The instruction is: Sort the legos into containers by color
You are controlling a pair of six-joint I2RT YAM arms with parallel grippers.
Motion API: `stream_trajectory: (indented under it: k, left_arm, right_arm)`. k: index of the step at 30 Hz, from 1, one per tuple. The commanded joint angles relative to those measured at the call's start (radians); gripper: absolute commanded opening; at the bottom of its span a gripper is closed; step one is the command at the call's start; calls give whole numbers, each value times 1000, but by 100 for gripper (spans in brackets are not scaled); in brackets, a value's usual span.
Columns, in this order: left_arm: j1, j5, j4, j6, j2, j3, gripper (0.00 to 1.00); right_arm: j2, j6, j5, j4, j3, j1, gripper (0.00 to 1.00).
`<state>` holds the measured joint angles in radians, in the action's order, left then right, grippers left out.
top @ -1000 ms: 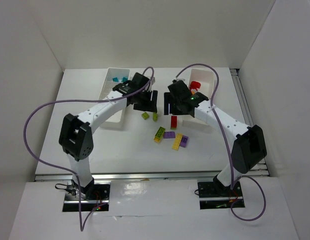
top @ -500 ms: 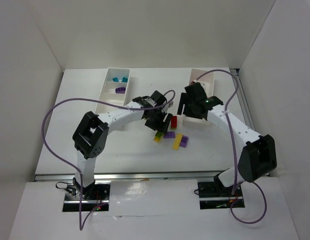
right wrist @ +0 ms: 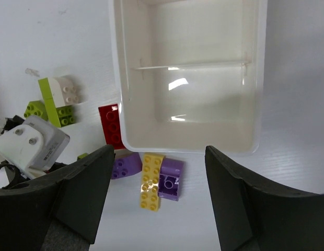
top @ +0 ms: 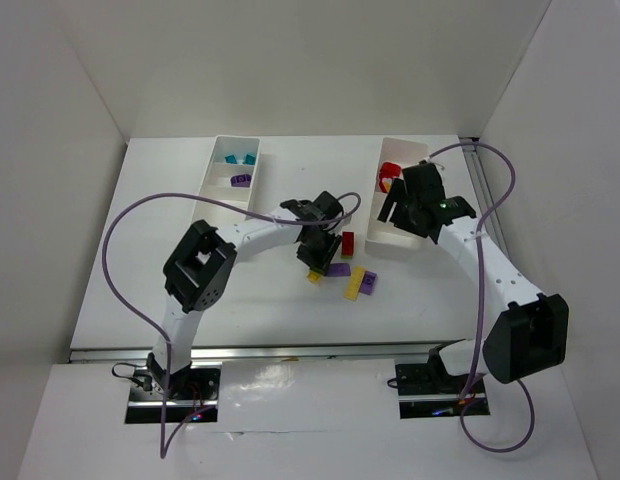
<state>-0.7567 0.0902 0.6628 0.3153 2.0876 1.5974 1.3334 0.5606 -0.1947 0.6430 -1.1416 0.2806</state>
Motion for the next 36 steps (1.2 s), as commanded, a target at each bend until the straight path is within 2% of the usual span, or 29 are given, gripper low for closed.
stream_trajectory:
  k: [1,3,5,7,9,11,12,14,15,16,18,20,28,36]
  left_arm:
    - [-6,-46,18,-22,-55,45,36]
    - [37,23,18,-13,-112,67,23]
    - [77,95,31,-13,-148,81,14]
    - [152,241,31,-24,-195,91,0]
    - [209,424,31,-44,-205,101,0]
    - [293,573,9,-53,-216,101,0]
    - [319,717,-11,-53,-227,69,0]
    - [385,853,-66,-53,-218,39,0]
    - [402,964,-83,-44,-218,24,0]
    - [424,1003,-110,-35,-218,3,0]
    - [433,1072,-144,-25,-218,-17,0]
    - [433,1082,-179,-15,-227,-27,0]
    - [433,1192,-259,40,-239,-36,0]
    - [433,1223,-301,73,-258,-36,0]
  right_arm:
    - [-34,-2,32,-42,14,-12,77]
    - [-24,-28,95,-42,14,-12,77]
    - [-23,-50,156,-71,14,-12,77]
    - [-11,-83,278,-106,14,-21,77]
    - [-1,-108,357,-129,3,-31,77]
    - [9,-120,458,-157,-27,-40,85]
    - [9,-132,490,-167,-36,-40,86]
    - [20,-142,595,-190,-64,-49,88]
    - [20,-166,641,-203,-64,-49,88]
    - [30,-166,732,-219,-78,-49,88]
    - [41,-177,826,-270,-89,-49,88]
    - [65,-168,916,-334,-89,-40,88]
    - [159,-145,959,-427,-133,28,82]
    - [222,-136,1069,-502,-133,71,78]
